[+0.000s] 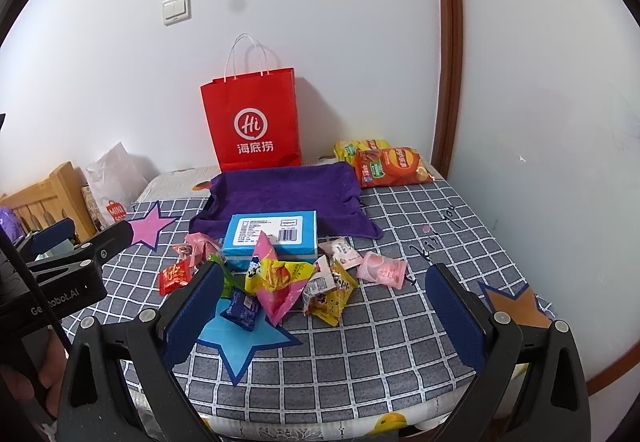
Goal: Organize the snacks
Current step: 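Move left tool to the pink silver-banded candy while right tool reaches the pink peach candy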
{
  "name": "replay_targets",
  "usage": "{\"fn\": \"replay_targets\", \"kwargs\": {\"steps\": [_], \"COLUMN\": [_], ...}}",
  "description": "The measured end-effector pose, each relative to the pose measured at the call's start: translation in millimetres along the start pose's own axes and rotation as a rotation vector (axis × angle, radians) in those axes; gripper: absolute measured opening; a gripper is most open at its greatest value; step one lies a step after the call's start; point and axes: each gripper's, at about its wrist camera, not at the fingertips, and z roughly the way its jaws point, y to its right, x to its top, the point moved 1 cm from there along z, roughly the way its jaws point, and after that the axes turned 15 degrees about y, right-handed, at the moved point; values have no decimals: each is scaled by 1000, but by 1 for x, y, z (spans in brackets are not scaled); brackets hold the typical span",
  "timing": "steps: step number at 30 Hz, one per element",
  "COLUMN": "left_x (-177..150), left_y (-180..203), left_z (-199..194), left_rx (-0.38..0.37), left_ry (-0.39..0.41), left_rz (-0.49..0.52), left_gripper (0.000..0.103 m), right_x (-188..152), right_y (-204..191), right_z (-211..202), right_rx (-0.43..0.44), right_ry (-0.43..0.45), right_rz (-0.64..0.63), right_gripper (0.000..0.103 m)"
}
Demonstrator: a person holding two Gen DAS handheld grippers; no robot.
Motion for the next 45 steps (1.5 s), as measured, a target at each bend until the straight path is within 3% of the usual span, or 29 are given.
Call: {"fn": "replay_targets", "kwargs": {"steps": [5,14,25,33,42,45], "left_x": [-3,-24,-65,-81,-85,-87], "left_y": [-3,-21,-46,-55,-64,-67], "left_z": [16,63,119,148,169,175], "left_rx": [10,31,59,91,104,105], "left_ry": [-13,-93,-215,-261,-284,-293], "left_rz": [10,-9,-45,-38,-43,-46], "left_gripper": [102,102,100,100,100,100], "right_x": [-5,-39,-95,-102,-121,-122], "right_y": [12,44,68,91,96,95], "right_z": [18,77,152,202,265,271], "right_rx": [-32,-85,-138,-131,-125,-123], "right_ry": [-22,-147,-314,-308,-400,-372], "right_rz": [12,66,50,90,77,85], "right_gripper": [100,100,79,80,84,88]}}
